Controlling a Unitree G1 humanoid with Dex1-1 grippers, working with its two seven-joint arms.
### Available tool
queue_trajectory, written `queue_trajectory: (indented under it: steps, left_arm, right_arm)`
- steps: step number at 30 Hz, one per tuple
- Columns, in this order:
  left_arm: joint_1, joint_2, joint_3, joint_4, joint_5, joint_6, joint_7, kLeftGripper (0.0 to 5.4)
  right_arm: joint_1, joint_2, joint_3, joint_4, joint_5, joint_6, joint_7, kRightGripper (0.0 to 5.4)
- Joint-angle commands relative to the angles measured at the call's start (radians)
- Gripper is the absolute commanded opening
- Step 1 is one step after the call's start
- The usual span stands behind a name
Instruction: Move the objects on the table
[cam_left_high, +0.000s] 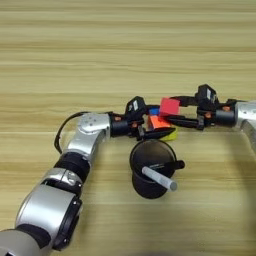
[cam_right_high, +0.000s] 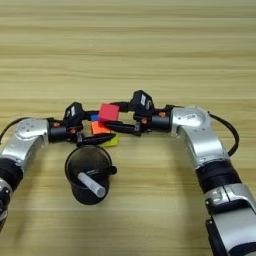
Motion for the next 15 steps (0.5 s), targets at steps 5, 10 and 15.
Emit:
queue_trajectory:
  steps: [5,10,15]
  left_arm:
    - [-0.072,-0.010,0.043,0.063,-0.008,-0.052,0.003,3.29]
    - [-0.083,-0.006,0.046,0.112,0.012,-0.080,0.022,3.29]
    - [-0.084,-0.012,0.047,0.133,0.027,-0.104,0.035,3.29]
  right_arm:
    - [-0.021,0.022,0.030,0.049,-0.040,-0.021,0.006,2.25]
    - [-0.031,0.034,0.032,0.081,-0.049,-0.038,0.003,2.25]
    - [-0.047,0.048,0.034,0.143,-0.069,-0.065,-0.007,2.25]
